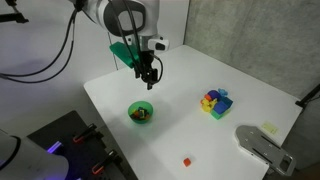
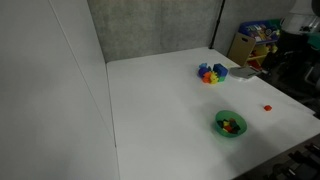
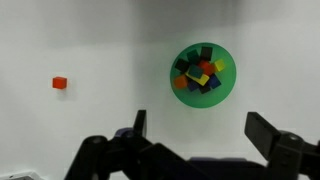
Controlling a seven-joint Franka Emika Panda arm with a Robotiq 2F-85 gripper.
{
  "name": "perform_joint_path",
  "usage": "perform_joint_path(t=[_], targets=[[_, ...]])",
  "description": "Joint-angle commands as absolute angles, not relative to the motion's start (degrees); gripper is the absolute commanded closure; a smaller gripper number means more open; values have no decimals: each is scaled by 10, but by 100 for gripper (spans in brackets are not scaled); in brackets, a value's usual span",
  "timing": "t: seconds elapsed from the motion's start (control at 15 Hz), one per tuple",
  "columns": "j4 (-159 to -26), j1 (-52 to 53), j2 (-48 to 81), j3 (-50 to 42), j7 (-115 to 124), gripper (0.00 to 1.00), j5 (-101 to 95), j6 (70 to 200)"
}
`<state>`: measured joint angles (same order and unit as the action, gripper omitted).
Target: Pick up a blue block next to the orange block and place it in the green bowl
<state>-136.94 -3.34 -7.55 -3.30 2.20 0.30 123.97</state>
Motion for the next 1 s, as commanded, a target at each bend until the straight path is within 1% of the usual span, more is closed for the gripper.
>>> perform_joint_path(t=[0.0,0.47,0.73,0.8,0.93], targets=[[-1380,-42,-142,-31,43,0,-35,1179],[-1403,-42,-241,-31,26,0,-29,1098],[-1418,-43,-266,-34,25,0,-27,1091],[-1403,-41,-245,-32,27,0,-25,1099],[-1411,-42,-253,-32,27,0,-25,1099]])
